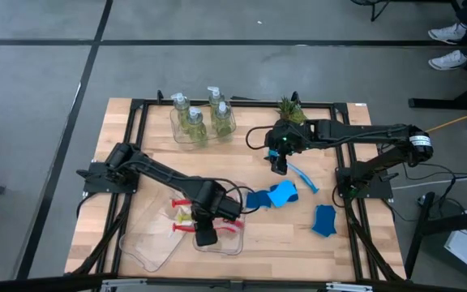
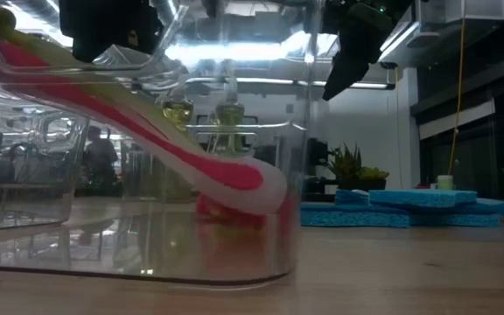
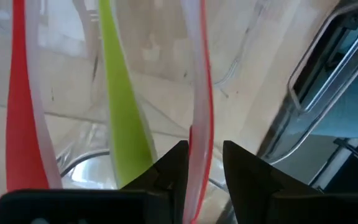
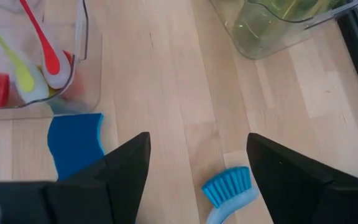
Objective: Pick & Place Kitchen Sink Supplies
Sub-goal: Put the blue dish brush into the right transparent bin
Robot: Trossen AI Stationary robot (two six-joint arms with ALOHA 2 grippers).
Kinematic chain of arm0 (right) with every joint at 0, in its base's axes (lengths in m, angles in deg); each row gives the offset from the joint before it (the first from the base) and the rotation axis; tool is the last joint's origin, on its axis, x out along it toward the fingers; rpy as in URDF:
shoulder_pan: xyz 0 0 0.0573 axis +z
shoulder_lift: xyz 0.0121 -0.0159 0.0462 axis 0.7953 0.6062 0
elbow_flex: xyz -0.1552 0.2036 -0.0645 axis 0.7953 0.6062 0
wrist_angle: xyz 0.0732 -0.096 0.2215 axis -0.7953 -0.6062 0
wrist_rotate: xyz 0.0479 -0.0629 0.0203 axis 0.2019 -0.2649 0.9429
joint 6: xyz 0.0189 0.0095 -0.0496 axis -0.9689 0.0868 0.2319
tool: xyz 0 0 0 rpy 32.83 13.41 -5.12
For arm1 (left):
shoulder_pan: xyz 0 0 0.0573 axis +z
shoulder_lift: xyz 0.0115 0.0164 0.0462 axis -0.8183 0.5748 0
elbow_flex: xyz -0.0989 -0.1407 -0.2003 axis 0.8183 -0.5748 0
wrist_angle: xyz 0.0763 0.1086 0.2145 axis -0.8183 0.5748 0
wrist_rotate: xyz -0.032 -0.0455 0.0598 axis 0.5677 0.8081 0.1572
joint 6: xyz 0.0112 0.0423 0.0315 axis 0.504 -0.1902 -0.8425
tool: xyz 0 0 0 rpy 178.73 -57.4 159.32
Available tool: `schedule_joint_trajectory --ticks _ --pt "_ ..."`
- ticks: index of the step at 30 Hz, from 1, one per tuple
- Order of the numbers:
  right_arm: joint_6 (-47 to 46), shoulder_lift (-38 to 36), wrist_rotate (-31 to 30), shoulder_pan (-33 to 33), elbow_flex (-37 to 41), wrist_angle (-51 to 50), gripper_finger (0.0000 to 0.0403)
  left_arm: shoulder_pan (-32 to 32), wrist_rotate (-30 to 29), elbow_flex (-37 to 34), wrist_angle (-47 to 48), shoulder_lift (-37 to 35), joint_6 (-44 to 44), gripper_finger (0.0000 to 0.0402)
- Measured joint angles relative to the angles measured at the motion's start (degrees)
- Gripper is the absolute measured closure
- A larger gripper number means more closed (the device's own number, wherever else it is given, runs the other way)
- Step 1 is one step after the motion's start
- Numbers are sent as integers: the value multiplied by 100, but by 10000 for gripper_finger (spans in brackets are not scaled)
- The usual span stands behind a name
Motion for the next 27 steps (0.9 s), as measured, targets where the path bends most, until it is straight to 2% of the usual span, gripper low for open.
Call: schedule_joint_trajectory --ticks 3,9,15,19,23,27 --pt "-4 0 2 0 0 -4 139 -14 -117 0 99 -33 -4 307" --pt "70 0 1 0 0 -160 139 -202 -885 0 227 -534 79 311" --pt "595 0 6 0 25 -533 139 -404 -2414 -4 210 -1303 -233 316" --pt "561 -64 4 0 457 -546 139 -405 -3374 -332 -17 -1959 -363 325" --pt "333 -262 -6 0 1066 -402 139 -201 -3507 -1019 -512 -2639 -517 339" --pt "-112 -419 -231 -7 1524 -131 139 86 -3412 -1995 -1469 -3296 -893 354"
